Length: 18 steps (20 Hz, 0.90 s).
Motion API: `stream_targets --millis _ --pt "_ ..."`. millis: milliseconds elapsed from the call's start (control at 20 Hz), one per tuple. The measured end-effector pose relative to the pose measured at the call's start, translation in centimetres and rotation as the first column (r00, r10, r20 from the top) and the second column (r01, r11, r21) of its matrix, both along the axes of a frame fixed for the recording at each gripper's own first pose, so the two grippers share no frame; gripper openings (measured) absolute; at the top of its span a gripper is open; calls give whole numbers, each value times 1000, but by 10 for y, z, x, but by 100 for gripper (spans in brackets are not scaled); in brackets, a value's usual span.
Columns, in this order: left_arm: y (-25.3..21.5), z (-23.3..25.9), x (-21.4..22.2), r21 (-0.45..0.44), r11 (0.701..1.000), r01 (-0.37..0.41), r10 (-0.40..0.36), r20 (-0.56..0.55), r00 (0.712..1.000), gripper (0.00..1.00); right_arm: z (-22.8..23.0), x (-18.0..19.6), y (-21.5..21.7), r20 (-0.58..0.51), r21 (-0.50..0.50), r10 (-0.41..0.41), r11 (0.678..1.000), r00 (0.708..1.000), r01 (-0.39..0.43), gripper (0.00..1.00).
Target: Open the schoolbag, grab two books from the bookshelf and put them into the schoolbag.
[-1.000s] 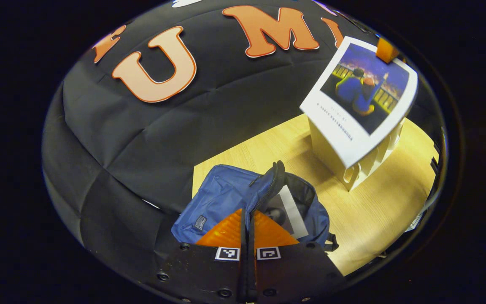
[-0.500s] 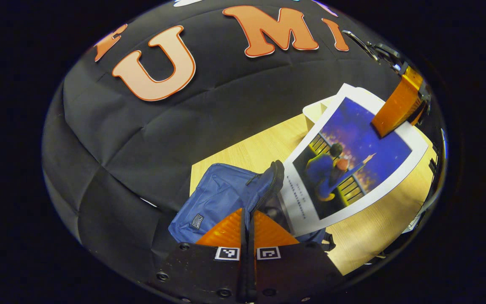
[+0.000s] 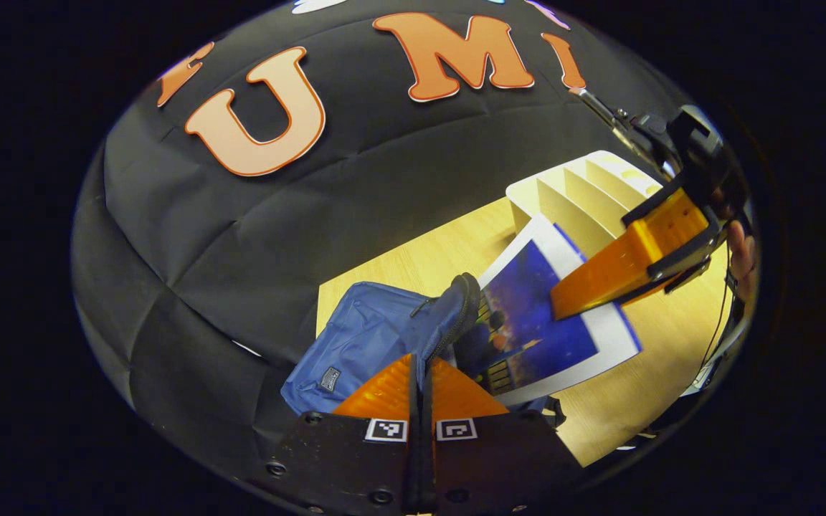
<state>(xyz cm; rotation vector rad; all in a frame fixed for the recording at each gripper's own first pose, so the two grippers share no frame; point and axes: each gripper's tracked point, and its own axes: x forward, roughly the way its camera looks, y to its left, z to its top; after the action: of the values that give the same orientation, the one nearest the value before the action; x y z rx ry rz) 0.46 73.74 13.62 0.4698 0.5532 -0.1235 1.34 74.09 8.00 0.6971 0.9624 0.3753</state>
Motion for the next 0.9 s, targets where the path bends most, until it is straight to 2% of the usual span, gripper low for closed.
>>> stream_targets --millis 350,700,900 --pt "-14 5 -3 -37 996 81 -80 27 996 0 -25 13 54 19 92 -13 996 1000 12 25" --pt "-16 2 -5 -59 993 106 -104 39 994 0 -64 28 87 51 165 -8 986 999 -1 28" --pt "-16 3 -5 -55 991 120 -118 37 992 1 -77 36 108 65 161 2 987 998 -12 31"
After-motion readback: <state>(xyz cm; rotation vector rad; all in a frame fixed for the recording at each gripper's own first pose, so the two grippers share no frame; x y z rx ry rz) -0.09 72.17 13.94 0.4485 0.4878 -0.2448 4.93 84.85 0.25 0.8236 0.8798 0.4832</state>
